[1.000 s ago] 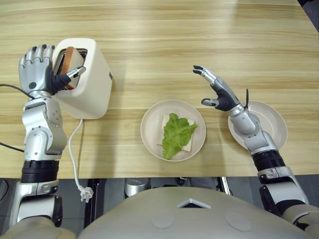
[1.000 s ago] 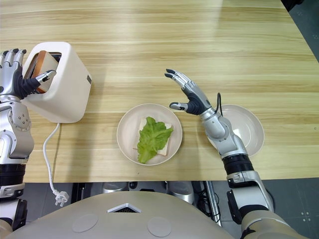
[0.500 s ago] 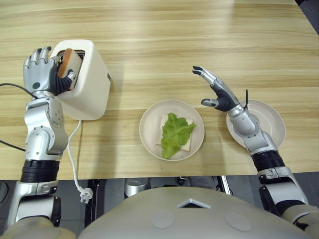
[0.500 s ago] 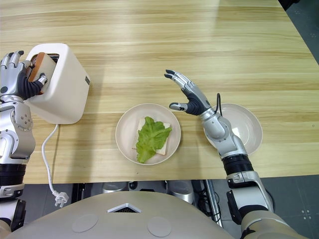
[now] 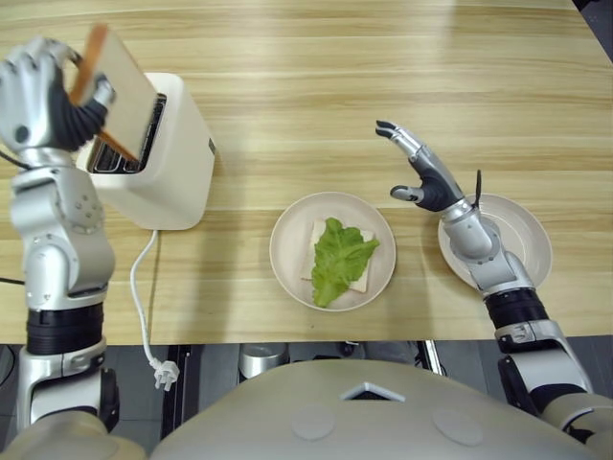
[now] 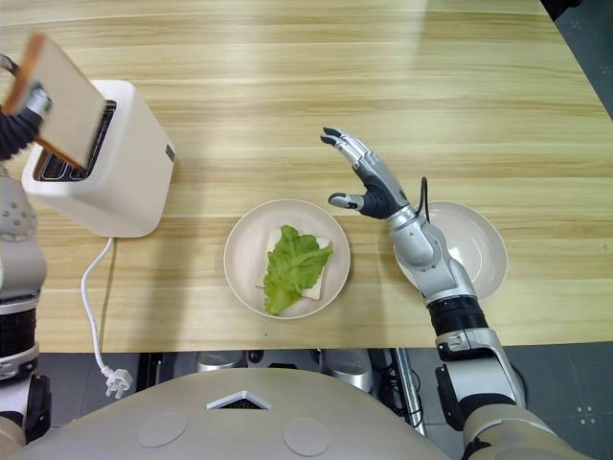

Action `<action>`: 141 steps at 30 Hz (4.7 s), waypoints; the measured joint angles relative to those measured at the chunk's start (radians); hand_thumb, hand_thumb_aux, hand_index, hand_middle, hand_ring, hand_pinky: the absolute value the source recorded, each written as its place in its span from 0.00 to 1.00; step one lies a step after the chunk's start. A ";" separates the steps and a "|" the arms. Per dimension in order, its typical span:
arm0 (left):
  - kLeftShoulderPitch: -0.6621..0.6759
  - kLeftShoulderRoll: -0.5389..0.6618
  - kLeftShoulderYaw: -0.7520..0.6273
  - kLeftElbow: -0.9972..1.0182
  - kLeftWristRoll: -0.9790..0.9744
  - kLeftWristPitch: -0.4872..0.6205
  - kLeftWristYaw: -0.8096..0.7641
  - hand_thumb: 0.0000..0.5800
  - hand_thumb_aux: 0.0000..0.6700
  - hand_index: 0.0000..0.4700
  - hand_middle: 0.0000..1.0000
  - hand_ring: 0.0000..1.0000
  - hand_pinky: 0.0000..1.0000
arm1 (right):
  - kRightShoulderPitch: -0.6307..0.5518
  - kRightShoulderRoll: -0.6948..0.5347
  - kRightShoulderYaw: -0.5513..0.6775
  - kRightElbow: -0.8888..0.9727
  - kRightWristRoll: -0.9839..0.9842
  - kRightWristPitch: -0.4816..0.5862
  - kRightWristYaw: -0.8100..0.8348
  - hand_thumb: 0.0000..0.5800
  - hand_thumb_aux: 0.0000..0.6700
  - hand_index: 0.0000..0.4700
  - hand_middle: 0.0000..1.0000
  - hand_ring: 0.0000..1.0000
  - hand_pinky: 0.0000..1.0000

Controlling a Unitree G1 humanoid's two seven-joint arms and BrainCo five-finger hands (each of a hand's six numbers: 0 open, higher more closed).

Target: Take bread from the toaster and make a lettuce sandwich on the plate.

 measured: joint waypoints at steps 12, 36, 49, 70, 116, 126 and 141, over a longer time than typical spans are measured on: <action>-0.076 -0.140 -0.152 -0.095 -0.696 -0.135 -0.475 1.00 1.00 0.98 1.00 1.00 1.00 | -0.094 -0.074 -0.148 0.056 0.083 -0.021 -0.057 0.00 0.00 0.00 0.00 0.00 0.00; -0.252 -0.375 -0.496 0.684 -0.950 -0.231 -1.067 1.00 1.00 0.98 1.00 1.00 1.00 | -0.131 -0.055 -0.171 0.166 0.128 -0.029 -0.036 0.00 0.00 0.00 0.00 0.00 0.00; -0.196 -0.404 -0.558 0.692 -0.787 -0.364 -0.924 1.00 1.00 0.98 1.00 1.00 1.00 | -0.117 -0.037 -0.130 0.167 0.112 -0.022 -0.019 0.00 0.00 0.00 0.00 0.00 0.00; -0.267 -0.374 -0.678 0.850 -0.461 -0.589 -0.647 0.99 0.90 0.88 1.00 1.00 1.00 | 0.082 -0.179 0.108 -0.157 0.144 -0.243 0.221 0.00 0.00 0.00 0.00 0.00 0.00; -0.211 -0.333 -0.575 0.644 0.052 -0.336 0.152 0.00 0.00 0.00 0.00 0.00 0.00 | 0.145 -0.233 0.309 -0.309 0.086 0.136 0.631 0.00 0.00 0.00 0.00 0.00 0.00; 0.083 -0.299 -0.558 0.225 -0.259 -0.417 -0.143 1.00 1.00 0.98 1.00 1.00 1.00 | 0.232 -0.274 0.158 -0.600 0.735 0.383 0.840 1.00 1.00 0.98 1.00 1.00 1.00; 0.423 0.049 -0.571 -0.098 -0.967 -0.379 -0.837 1.00 1.00 0.98 1.00 1.00 1.00 | 0.480 -0.437 0.091 -0.605 0.940 0.689 1.200 1.00 1.00 0.98 1.00 1.00 1.00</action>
